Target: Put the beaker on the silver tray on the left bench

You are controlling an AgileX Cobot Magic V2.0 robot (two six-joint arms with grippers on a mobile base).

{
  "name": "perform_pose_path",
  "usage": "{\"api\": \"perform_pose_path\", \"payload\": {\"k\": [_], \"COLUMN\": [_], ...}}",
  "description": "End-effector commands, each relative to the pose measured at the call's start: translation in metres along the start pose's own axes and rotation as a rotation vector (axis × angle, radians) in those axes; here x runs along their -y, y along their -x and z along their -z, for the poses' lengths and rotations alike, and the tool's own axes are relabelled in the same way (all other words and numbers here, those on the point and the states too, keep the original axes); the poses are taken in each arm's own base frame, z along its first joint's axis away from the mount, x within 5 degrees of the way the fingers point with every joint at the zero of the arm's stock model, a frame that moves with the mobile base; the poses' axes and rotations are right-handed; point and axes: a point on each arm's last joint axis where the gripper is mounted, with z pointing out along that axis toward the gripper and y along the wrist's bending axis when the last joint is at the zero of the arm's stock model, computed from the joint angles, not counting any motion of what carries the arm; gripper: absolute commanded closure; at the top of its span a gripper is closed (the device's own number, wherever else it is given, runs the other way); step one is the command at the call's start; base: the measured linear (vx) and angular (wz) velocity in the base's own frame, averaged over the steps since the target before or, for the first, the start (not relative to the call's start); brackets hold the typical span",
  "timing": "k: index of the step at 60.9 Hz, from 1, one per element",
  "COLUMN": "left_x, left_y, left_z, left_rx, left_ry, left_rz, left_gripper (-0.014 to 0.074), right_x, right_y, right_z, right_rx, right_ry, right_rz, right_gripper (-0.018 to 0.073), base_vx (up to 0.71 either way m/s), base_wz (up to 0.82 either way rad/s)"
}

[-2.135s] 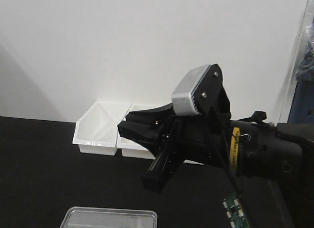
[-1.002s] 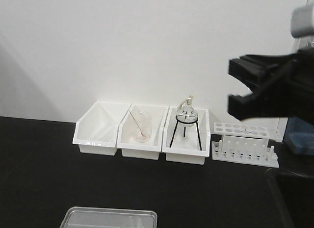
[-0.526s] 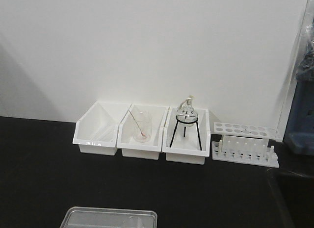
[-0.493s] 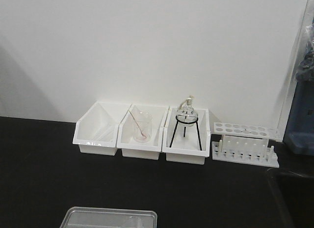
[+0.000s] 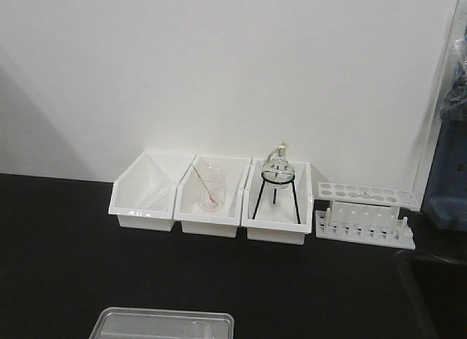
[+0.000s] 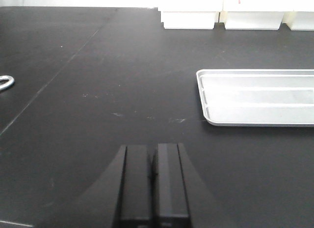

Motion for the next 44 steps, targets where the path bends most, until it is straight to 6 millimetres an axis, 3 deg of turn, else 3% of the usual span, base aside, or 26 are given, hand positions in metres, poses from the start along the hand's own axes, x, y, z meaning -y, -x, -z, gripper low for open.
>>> {"api": "perform_pose_path", "payload": {"k": [1,44], "left_x": [0.0002,0.0002], "left_y": [0.0015,0.0015], "left_z": [-0.0014,-0.0014], "left_rx": [0.067,0.067], "left_ry": [-0.004,-0.004], "left_rz": [0.009,0.009], "left_gripper": [0.0595,0.0595], "right_x": [-0.0005,-0.0005], "right_y": [0.0044,0.0044], "right_z": [-0.0011,-0.0011], "right_rx": [0.057,0.057], "right_ry": [0.004,0.004], "right_rz": [0.000,0.000], "right_gripper": [0.0574,0.0573], "base_vx": [0.00,0.00], "base_wz": [0.00,0.00]}}
